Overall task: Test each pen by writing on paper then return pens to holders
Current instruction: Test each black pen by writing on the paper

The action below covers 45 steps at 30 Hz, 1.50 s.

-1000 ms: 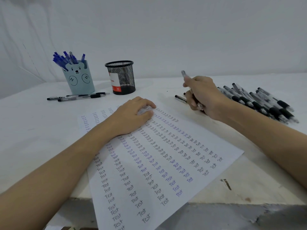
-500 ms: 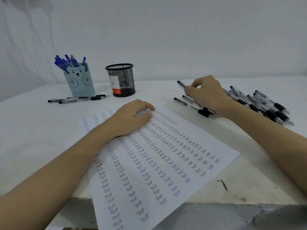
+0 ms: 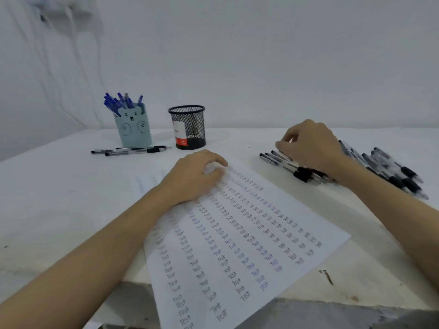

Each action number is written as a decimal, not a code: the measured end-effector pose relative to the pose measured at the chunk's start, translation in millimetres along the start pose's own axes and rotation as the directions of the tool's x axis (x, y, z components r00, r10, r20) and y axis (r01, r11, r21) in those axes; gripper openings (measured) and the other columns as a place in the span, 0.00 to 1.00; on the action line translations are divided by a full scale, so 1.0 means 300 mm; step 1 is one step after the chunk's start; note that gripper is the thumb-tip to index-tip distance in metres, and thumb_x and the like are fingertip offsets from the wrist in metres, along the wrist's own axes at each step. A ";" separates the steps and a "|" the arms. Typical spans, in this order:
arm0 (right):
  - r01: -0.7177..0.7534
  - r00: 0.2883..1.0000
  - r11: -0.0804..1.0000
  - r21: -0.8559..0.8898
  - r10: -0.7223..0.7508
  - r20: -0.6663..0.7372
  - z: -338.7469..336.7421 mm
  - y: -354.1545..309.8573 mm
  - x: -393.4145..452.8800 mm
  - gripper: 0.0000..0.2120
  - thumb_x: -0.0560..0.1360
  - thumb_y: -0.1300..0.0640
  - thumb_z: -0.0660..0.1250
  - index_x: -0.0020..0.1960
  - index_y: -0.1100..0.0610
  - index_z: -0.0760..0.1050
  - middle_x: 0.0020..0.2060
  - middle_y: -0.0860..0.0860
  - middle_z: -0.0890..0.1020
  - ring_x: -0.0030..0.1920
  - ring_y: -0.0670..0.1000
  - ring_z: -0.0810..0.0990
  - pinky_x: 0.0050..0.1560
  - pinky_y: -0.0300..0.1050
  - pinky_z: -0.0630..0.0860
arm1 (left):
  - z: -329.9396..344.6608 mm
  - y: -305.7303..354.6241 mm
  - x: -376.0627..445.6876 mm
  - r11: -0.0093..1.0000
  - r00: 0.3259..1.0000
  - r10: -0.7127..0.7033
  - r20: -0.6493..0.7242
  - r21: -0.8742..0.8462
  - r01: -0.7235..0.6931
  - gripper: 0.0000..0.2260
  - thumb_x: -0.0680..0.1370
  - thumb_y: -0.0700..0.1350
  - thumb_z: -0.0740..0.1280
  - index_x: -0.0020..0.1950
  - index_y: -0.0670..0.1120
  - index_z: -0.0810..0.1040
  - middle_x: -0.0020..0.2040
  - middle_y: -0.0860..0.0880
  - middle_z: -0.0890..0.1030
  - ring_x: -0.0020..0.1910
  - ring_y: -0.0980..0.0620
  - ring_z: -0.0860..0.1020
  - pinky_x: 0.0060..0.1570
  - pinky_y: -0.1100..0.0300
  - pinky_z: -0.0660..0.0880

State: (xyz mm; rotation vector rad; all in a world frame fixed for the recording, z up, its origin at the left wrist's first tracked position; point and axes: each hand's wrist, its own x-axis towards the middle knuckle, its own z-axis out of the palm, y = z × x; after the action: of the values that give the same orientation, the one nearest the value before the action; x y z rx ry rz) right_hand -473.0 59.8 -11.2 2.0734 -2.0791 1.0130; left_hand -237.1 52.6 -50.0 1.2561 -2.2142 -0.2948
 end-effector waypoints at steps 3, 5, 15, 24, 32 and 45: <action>0.096 0.993 0.993 0.067 -0.100 0.063 -0.031 -0.098 0.017 0.08 0.73 0.55 0.66 0.36 0.55 0.78 0.28 0.52 0.78 0.32 0.53 0.74 0.35 0.42 0.68 | -0.062 -0.036 -0.013 0.995 0.998 -0.055 -0.043 0.081 0.058 0.10 0.79 0.52 0.61 0.57 0.56 0.77 0.61 0.59 0.75 0.59 0.58 0.72 0.58 0.59 0.68; 0.195 0.966 0.979 0.057 -0.201 0.161 -0.045 -0.190 0.037 0.09 0.73 0.54 0.66 0.35 0.54 0.77 0.29 0.52 0.78 0.31 0.50 0.73 0.37 0.41 0.69 | -0.111 -0.079 -0.029 0.987 0.994 -0.094 -0.062 0.128 0.102 0.09 0.79 0.53 0.61 0.56 0.57 0.77 0.61 0.59 0.74 0.59 0.58 0.71 0.55 0.61 0.66; 0.582 0.728 0.809 -0.079 -0.476 0.494 0.251 -0.681 0.148 0.14 0.76 0.60 0.58 0.55 0.61 0.79 0.53 0.56 0.81 0.54 0.57 0.78 0.55 0.49 0.77 | -0.372 -0.437 -0.262 0.911 0.911 -0.340 -0.234 0.157 0.381 0.10 0.79 0.49 0.62 0.59 0.56 0.77 0.63 0.58 0.75 0.62 0.55 0.72 0.62 0.57 0.67; 0.629 0.717 0.765 -0.139 -0.502 0.483 0.566 -0.812 0.169 0.08 0.76 0.63 0.57 0.53 0.61 0.70 0.55 0.56 0.74 0.54 0.56 0.71 0.50 0.46 0.67 | -0.366 -0.512 -0.270 0.898 0.899 -0.383 -0.215 0.143 0.416 0.12 0.79 0.50 0.60 0.61 0.53 0.76 0.63 0.53 0.75 0.61 0.52 0.72 0.64 0.53 0.66; 0.587 0.779 0.807 -0.056 -0.545 0.310 0.607 -0.831 0.168 0.07 0.75 0.64 0.61 0.53 0.63 0.73 0.53 0.58 0.74 0.51 0.55 0.70 0.54 0.48 0.72 | -0.371 -0.525 -0.265 0.878 0.899 -0.389 -0.200 0.215 0.427 0.13 0.80 0.51 0.58 0.63 0.53 0.74 0.64 0.53 0.73 0.63 0.51 0.70 0.62 0.55 0.65; 0.341 0.849 0.931 0.133 -0.366 0.381 0.486 -0.829 0.195 0.10 0.75 0.67 0.59 0.55 0.67 0.74 0.49 0.59 0.78 0.46 0.56 0.77 0.44 0.45 0.77 | -0.376 -0.534 -0.279 0.889 0.900 -0.390 -0.194 0.174 0.423 0.12 0.79 0.51 0.58 0.61 0.54 0.75 0.62 0.55 0.74 0.61 0.53 0.71 0.62 0.55 0.66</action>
State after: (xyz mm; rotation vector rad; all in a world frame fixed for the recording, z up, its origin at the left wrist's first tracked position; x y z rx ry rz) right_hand -194.4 -33.1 3.7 2.7535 -1.7031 0.6439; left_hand -24.5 47.1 -61.3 1.8021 -1.8717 -0.1149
